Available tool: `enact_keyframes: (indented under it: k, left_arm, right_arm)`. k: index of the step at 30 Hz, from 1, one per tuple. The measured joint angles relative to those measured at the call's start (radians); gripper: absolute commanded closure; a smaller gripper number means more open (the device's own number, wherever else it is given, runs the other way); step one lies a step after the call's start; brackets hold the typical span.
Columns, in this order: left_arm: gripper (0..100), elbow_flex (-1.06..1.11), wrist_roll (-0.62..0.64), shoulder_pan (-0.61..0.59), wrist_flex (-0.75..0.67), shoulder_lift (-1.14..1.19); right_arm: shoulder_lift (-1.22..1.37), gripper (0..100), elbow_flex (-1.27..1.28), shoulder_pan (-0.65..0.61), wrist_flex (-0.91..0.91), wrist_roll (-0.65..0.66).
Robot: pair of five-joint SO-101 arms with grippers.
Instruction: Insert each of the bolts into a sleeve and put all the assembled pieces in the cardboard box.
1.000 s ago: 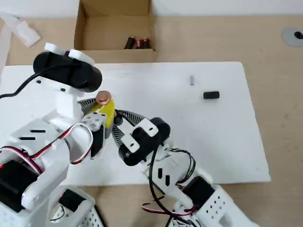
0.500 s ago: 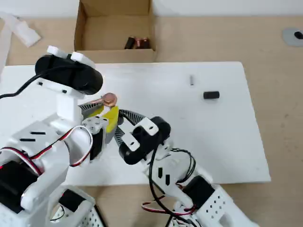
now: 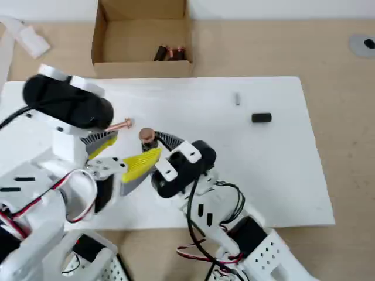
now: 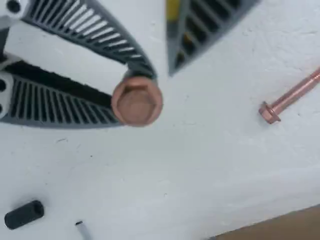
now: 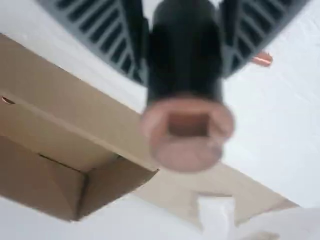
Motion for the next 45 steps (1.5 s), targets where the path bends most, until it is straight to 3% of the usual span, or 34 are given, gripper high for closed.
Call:
enact_keyframes:
  k: [4, 5, 7, 10, 22, 27, 41, 45]
  left_arm:
    - [98, 0.000, -0.006, 0.000, 0.000, 0.000]
    - [100, 0.000, -0.006, 0.000, 0.000, 0.000]
    - [97, 0.000, -0.003, 0.000, 0.000, 0.000]
    - [99, 0.000, -0.003, -0.006, 0.000, 0.000]
    - [100, 0.009, -0.002, -0.367, 0.000, -0.002]
    - [100, 0.121, -0.002, -0.445, 0.000, 0.002]
    - [99, 0.287, -0.003, -0.506, 0.000, 0.009]
    - [99, 0.301, -0.003, -0.506, -0.026, 0.009]
  right_arm:
    - [0.021, 98.9, -0.003, 0.034, 0.000, -0.012]
    - [0.049, 98.9, -0.014, 0.052, 0.000, -0.025]
    - [0.120, 98.9, -0.064, 0.091, 0.000, -0.044]
    - [0.269, 98.9, -0.195, 0.147, 0.000, -0.074]
    - [1.051, 98.9, -0.881, 0.307, 0.000, -0.107]
    - [1.395, 98.9, -1.195, 0.341, 0.000, -0.107]
    - [2.383, 98.6, -2.205, 0.371, 0.063, -0.101]
    - [2.611, 98.5, -2.481, 0.373, 0.071, 0.006]
